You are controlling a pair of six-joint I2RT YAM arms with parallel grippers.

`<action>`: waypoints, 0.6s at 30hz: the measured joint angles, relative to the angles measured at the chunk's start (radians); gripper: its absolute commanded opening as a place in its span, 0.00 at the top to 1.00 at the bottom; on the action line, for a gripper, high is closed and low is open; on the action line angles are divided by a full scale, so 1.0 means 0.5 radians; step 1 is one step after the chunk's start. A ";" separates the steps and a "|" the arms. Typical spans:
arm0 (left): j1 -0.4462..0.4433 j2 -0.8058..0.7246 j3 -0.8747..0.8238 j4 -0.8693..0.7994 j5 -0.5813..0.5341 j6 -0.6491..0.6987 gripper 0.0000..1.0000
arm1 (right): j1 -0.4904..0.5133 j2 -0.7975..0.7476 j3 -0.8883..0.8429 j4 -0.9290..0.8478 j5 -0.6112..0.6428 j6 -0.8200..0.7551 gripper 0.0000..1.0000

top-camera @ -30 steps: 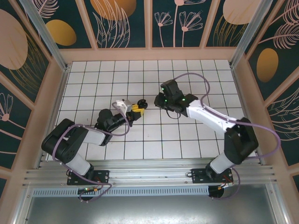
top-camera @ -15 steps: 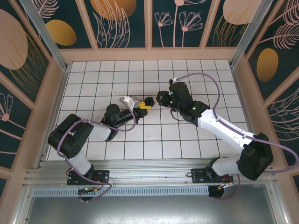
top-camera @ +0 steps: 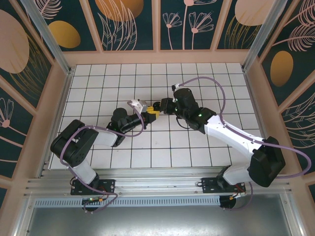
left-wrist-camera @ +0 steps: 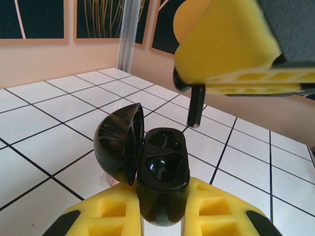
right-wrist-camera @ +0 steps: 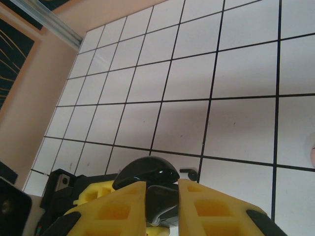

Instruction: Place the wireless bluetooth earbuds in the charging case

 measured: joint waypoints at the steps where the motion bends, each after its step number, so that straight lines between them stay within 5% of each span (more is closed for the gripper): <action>1: 0.000 0.000 0.000 -0.001 0.002 0.000 0.91 | 0.002 0.011 0.000 0.001 0.000 -0.011 0.79; 18: 0.000 -0.024 0.000 -0.059 0.003 0.001 0.91 | 0.036 0.089 0.022 0.003 0.043 -0.084 0.80</action>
